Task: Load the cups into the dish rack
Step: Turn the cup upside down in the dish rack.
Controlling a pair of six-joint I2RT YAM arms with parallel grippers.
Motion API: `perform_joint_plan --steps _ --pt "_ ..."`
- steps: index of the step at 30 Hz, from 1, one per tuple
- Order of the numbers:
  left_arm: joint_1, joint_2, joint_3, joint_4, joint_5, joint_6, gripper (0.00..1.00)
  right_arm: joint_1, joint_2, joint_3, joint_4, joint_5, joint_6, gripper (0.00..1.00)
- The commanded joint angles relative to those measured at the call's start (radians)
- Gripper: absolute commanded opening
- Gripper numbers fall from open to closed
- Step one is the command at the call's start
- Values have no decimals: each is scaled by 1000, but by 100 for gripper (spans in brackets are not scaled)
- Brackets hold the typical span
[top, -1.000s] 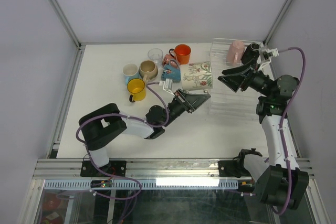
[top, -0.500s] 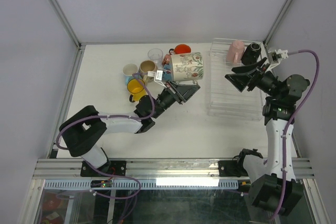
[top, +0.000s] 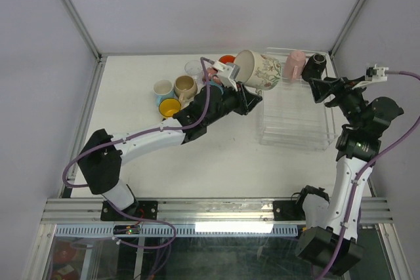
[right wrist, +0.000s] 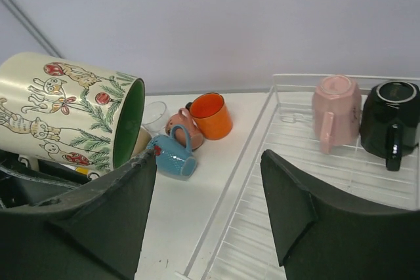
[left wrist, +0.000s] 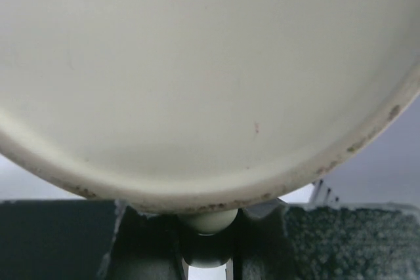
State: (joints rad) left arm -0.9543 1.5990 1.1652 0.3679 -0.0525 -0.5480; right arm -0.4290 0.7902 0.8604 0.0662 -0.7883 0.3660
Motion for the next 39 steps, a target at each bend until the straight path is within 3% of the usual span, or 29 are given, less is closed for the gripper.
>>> perform_joint_plan --steps 1,8,20,29,39 --pt "-1 33 175 -57 -23 179 0 -24 8 39 -7 67 -26 67" --pt "-1 152 367 -189 -9 270 0 -39 12 35 -13 15 -114 67" --pt "-6 373 668 -347 16 350 0 -89 107 81 -107 121 -266 67" --pt "-40 628 1023 -485 -32 458 0 -160 122 72 -100 118 -243 67" --pt "-55 775 1150 -495 -96 499 0 -209 127 59 -78 136 -196 67"
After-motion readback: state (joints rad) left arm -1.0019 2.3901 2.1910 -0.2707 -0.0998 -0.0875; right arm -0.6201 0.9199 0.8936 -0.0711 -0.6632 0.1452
